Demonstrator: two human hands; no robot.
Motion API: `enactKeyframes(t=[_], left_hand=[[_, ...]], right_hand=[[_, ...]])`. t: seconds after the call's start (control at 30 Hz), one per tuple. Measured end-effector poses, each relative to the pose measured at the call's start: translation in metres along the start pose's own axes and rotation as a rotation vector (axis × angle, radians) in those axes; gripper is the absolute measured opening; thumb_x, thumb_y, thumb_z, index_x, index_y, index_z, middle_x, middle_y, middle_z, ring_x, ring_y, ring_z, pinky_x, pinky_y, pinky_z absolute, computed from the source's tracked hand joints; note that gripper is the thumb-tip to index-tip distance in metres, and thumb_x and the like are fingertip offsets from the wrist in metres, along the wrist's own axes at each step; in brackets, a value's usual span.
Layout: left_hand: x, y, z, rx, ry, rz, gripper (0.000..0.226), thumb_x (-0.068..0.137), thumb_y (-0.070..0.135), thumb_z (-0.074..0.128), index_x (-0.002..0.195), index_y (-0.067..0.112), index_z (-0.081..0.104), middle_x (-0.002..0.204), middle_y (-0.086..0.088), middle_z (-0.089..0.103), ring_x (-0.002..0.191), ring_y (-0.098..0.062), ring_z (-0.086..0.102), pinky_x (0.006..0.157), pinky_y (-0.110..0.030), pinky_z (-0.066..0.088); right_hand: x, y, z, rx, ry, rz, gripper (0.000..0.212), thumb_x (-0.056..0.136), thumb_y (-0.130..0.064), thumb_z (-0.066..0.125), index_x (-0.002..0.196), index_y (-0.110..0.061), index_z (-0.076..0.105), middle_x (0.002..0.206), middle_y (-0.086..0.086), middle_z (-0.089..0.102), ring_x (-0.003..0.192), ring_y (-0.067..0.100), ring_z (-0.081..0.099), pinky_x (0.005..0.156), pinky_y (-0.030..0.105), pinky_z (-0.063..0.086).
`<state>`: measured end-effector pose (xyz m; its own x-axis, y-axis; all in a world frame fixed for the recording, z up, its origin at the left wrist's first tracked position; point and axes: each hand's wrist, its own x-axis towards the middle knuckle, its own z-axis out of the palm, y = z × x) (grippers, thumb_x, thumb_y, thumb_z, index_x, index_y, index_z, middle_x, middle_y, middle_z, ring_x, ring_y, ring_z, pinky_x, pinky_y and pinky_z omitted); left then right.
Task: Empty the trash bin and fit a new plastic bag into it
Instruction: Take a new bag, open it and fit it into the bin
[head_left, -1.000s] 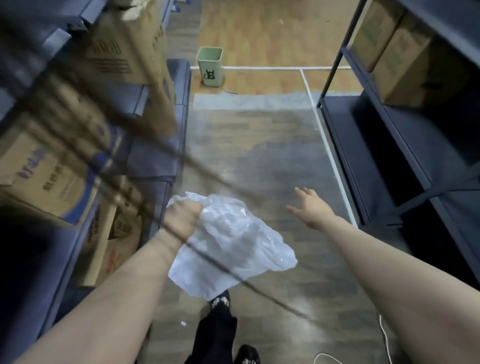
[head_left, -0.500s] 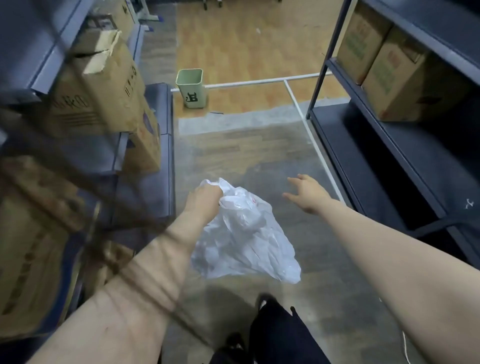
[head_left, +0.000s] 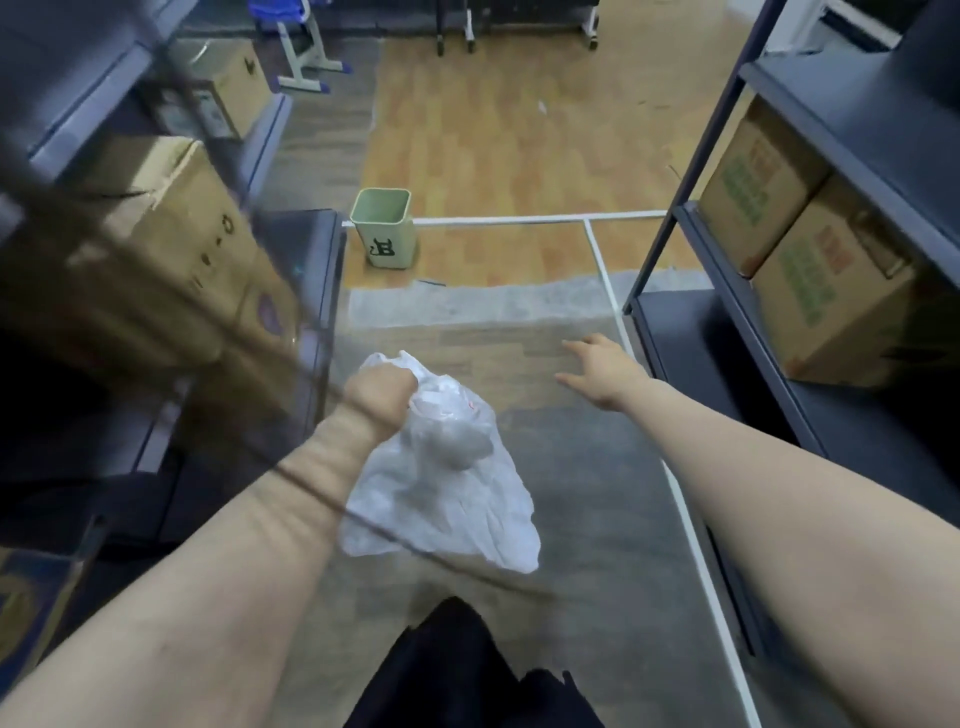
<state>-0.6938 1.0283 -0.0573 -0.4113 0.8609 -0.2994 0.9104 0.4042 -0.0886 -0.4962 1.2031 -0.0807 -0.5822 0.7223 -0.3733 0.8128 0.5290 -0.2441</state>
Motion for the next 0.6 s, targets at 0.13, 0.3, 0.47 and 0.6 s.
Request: enactKeyframes(t=[0.13,0.3,0.47,0.6], left_hand=[[0.087,0.006,-0.016,-0.059,-0.009,-0.010,0.023,0.092,0.007,0.044,0.104,0.008,0.064,0.117,-0.014,0.061,0.058,-0.014,0.036,0.082,-0.032,0.044],[0.197,0.007,-0.027,-0.051,0.000,0.003,0.026,0.092,0.008,0.044,0.111,0.007,0.062,0.115,-0.014,0.063,0.108,-0.030,0.058,0.080,-0.031,0.044],[0.291,0.016,-0.062,0.057,-0.025,0.075,0.017,0.091,0.006,0.047,0.095,0.013,0.062,0.105,-0.011,0.066,0.098,-0.028,0.063,0.064,-0.027,0.035],[0.365,0.027,-0.083,0.052,-0.001,0.094,0.025,0.089,0.001,0.046,0.068,0.015,0.042,0.098,-0.012,0.062,0.089,-0.028,0.060,0.053,-0.025,0.029]], right_hand=[[0.074,0.015,-0.033,-0.032,-0.006,-0.010,0.061,0.095,-0.041,0.048,0.147,-0.017,0.028,0.155,0.012,0.022,0.141,0.028,0.026,0.112,0.041,0.032],[0.172,0.036,-0.084,-0.039,0.022,0.008,0.061,0.096,-0.042,0.045,0.149,-0.021,0.022,0.158,0.009,0.013,0.143,0.027,0.023,0.110,0.043,0.034],[0.249,0.069,-0.132,-0.088,0.006,0.029,0.059,0.097,-0.042,0.044,0.148,-0.021,0.023,0.158,0.009,0.015,0.143,0.027,0.023,0.111,0.044,0.034],[0.311,0.099,-0.162,-0.110,-0.008,0.029,0.060,0.097,-0.041,0.044,0.149,-0.019,0.022,0.157,0.012,0.015,0.144,0.028,0.020,0.111,0.041,0.030]])
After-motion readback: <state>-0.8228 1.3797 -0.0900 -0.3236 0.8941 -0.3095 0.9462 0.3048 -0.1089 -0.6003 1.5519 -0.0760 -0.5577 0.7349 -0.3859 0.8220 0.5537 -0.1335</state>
